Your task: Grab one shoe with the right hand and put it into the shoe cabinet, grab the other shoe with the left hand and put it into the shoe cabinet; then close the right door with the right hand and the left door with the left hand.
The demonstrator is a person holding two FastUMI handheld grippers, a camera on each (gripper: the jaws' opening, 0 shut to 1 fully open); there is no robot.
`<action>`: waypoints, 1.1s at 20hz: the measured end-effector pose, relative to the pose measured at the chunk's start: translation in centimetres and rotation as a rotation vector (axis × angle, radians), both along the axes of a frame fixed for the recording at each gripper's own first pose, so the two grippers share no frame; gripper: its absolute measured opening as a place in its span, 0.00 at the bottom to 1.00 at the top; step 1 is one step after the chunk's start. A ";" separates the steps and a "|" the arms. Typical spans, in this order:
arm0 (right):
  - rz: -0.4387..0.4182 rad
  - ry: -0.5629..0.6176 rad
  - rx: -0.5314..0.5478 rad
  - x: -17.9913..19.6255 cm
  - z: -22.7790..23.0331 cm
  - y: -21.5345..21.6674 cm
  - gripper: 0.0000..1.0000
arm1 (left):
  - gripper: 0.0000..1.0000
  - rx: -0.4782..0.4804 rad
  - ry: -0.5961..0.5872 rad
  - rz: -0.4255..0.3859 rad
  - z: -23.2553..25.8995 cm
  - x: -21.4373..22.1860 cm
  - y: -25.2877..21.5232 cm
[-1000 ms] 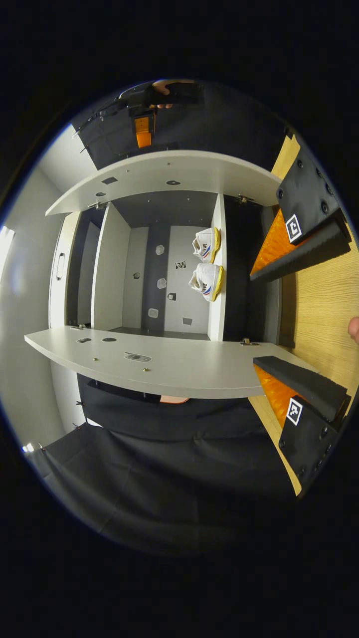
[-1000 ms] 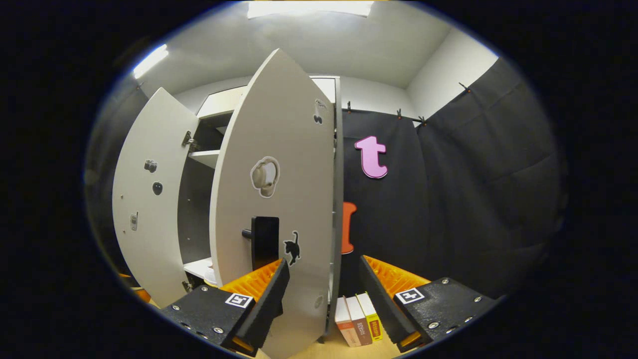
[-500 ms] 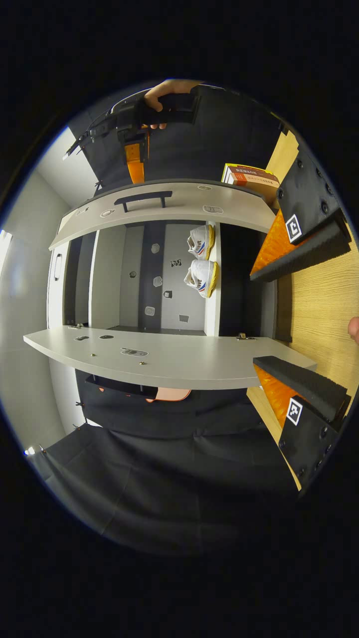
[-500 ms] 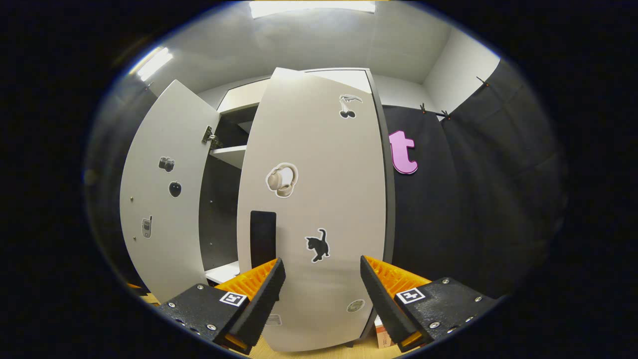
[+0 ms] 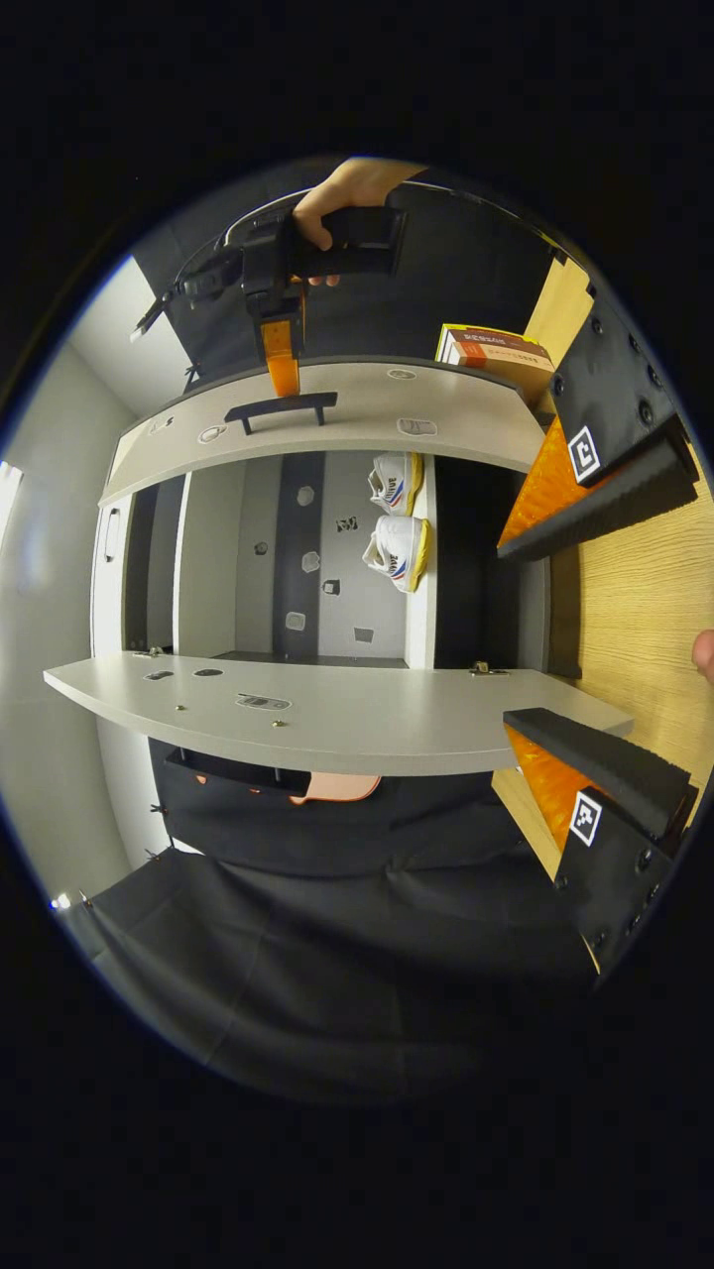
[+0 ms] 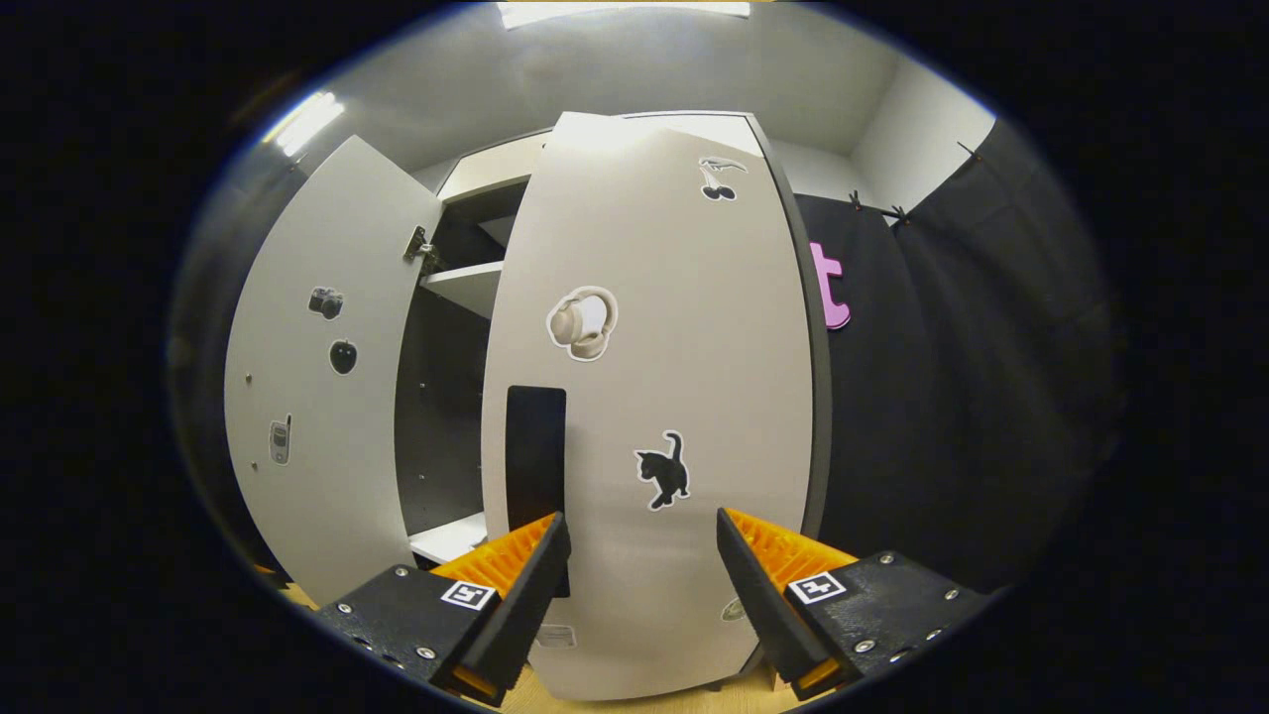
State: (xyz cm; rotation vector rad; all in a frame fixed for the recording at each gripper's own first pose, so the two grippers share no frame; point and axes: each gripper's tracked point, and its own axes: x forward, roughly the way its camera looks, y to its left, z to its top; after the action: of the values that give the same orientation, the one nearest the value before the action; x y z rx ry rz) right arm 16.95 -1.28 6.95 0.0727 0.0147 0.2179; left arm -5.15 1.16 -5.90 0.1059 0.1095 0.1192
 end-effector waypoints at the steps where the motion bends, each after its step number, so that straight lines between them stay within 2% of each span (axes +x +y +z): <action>1: 0.000 -0.001 -0.003 0.4 -0.1 0.2 0.92 | 0.97 0.001 -0.001 -0.002 0.0 0.1 0.0; 2: 0.000 -0.001 -0.008 0.8 -0.1 0.6 0.97 | 0.97 0.003 -0.002 -0.002 0.0 0.2 0.1; 3: 0.000 0.003 -0.013 1.4 -0.2 1.0 0.91 | 0.97 0.007 -0.004 -0.003 0.1 0.3 0.2; 9: -0.021 0.009 -0.031 4.0 -0.8 3.2 0.91 | 0.97 0.007 -0.003 -0.013 -0.1 0.6 -0.1; 22: -0.060 0.032 -0.014 5.8 -1.6 4.2 0.91 | 0.97 0.006 0.001 -0.027 -0.1 0.6 -0.6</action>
State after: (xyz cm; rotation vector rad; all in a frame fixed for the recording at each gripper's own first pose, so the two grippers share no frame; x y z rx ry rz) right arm 22.76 2.93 5.37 0.0626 0.0455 0.1570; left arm -4.58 0.53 -5.98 0.1135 0.1085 0.0924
